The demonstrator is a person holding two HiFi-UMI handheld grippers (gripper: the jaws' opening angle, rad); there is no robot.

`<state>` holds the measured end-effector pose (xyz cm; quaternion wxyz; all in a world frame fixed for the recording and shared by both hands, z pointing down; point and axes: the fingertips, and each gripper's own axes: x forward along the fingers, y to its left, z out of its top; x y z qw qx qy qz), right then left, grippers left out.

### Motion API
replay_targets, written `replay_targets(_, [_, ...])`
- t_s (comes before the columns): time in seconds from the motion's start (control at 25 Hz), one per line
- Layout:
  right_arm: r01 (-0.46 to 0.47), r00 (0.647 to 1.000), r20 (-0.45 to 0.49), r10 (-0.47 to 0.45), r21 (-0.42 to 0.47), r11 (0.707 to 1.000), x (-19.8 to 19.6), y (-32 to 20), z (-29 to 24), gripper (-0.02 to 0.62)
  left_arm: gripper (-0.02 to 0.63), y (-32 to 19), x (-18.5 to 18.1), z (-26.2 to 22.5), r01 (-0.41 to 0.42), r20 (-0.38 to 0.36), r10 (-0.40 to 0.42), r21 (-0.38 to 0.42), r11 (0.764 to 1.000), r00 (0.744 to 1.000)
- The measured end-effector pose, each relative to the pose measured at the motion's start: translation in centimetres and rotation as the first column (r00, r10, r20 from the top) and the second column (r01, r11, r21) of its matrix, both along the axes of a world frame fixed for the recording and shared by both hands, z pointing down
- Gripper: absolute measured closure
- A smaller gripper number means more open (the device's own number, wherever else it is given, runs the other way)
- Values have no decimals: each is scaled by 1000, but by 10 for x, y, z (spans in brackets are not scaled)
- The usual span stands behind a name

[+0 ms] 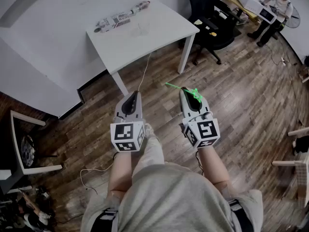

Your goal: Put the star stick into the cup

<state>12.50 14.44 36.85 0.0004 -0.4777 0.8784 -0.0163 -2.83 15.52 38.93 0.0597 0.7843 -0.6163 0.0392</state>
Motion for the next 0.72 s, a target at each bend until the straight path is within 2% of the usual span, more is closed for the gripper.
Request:
replay_targets(0.12, [-8, 1000, -2, 8, 13, 1000, 7, 35, -7, 583, 598, 34, 11, -6, -19, 3, 19, 8, 1000, 1000])
replay_targets(0.32, [-11, 1000, 7, 11, 9, 1000, 6, 81, -15, 583, 597, 79, 9, -16, -21, 15, 21, 9, 1000, 1000])
replay_targets(0.72, [-2, 1000, -25, 2, 10, 1000, 19, 122, -12, 583, 598, 112, 23, -20, -28, -1, 28, 31, 999, 1000])
